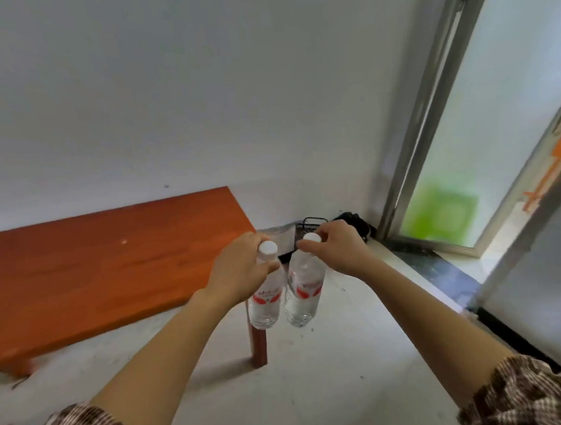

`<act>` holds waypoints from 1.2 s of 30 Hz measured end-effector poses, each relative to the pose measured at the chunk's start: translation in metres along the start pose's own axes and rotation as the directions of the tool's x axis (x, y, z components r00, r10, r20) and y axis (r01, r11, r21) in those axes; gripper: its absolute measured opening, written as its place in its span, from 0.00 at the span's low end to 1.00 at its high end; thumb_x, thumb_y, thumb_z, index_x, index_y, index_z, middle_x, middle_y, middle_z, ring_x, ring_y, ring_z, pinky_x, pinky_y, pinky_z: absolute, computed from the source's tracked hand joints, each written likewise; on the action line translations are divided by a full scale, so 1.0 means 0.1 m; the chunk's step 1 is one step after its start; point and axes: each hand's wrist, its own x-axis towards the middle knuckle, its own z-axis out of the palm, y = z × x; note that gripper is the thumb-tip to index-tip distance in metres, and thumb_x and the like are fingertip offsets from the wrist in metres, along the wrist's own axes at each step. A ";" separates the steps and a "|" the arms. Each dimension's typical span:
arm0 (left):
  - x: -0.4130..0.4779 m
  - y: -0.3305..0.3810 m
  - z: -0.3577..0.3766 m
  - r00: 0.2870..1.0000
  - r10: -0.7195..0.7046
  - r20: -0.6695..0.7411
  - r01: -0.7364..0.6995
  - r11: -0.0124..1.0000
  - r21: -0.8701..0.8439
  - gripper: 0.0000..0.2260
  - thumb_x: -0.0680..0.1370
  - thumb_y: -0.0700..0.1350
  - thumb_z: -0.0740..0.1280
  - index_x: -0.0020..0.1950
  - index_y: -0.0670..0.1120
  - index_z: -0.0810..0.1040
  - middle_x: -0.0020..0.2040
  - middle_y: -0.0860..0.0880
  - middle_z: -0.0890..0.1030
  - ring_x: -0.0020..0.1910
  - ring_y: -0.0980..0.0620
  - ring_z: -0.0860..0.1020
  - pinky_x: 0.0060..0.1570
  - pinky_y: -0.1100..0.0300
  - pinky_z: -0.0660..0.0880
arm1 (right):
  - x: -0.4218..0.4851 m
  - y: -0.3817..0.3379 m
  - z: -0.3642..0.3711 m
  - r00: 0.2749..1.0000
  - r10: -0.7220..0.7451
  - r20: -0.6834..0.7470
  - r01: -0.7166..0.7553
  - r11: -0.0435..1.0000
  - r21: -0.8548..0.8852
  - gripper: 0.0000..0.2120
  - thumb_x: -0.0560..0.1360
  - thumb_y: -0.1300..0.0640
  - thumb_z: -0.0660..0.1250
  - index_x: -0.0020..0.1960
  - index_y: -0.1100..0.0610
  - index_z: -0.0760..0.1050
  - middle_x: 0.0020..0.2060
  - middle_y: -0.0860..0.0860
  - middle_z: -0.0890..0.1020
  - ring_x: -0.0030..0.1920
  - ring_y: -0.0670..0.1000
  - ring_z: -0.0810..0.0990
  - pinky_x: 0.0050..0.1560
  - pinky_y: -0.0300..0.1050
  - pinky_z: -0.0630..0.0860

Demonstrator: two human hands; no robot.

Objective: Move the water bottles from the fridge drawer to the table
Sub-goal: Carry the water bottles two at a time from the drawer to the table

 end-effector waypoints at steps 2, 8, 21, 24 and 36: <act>0.09 -0.45 -0.27 0.997 -0.059 -0.044 0.060 0.998 0.008 0.10 0.71 0.52 0.71 0.50 0.54 0.75 0.46 0.57 0.76 0.44 0.55 0.74 0.38 0.61 0.68 | 0.34 -0.33 0.38 0.999 -0.016 0.028 0.015 1.000 0.023 0.22 0.68 0.43 0.72 0.30 0.60 0.71 0.22 0.48 0.68 0.22 0.45 0.65 0.26 0.39 0.62; 0.42 -1.72 -0.97 0.960 -0.214 -0.178 0.220 0.975 0.017 0.13 0.72 0.52 0.72 0.53 0.54 0.75 0.47 0.58 0.75 0.45 0.56 0.74 0.44 0.60 0.69 | 1.36 -1.21 1.47 0.991 -0.061 0.116 0.048 0.993 0.109 0.21 0.67 0.43 0.73 0.33 0.60 0.73 0.27 0.52 0.71 0.28 0.49 0.69 0.29 0.43 0.65; 1.29 -4.36 -2.23 0.857 -0.435 -0.276 0.443 0.896 -0.039 0.14 0.69 0.46 0.75 0.52 0.52 0.76 0.49 0.56 0.78 0.46 0.54 0.76 0.47 0.59 0.70 | 3.41 -2.87 3.65 0.943 -0.086 0.320 0.021 0.980 0.200 0.16 0.63 0.48 0.74 0.28 0.58 0.73 0.24 0.54 0.75 0.25 0.51 0.72 0.31 0.45 0.71; 1.49 -4.91 -2.48 0.836 -0.477 -0.272 0.470 0.877 -0.094 0.15 0.69 0.44 0.75 0.53 0.52 0.76 0.48 0.55 0.78 0.47 0.54 0.76 0.46 0.61 0.68 | 3.76 -3.21 4.08 0.936 -0.066 0.346 -0.004 0.980 0.200 0.16 0.63 0.48 0.75 0.31 0.59 0.75 0.24 0.53 0.79 0.25 0.49 0.75 0.32 0.46 0.75; 2.39 -7.05 -3.03 0.882 -0.437 -0.175 0.414 0.897 -0.154 0.14 0.70 0.42 0.74 0.52 0.51 0.75 0.49 0.55 0.77 0.47 0.54 0.76 0.47 0.62 0.70 | 5.06 -4.05 5.78 0.956 0.065 0.287 -0.118 0.978 0.171 0.17 0.69 0.46 0.73 0.35 0.59 0.73 0.28 0.51 0.76 0.29 0.50 0.75 0.31 0.41 0.70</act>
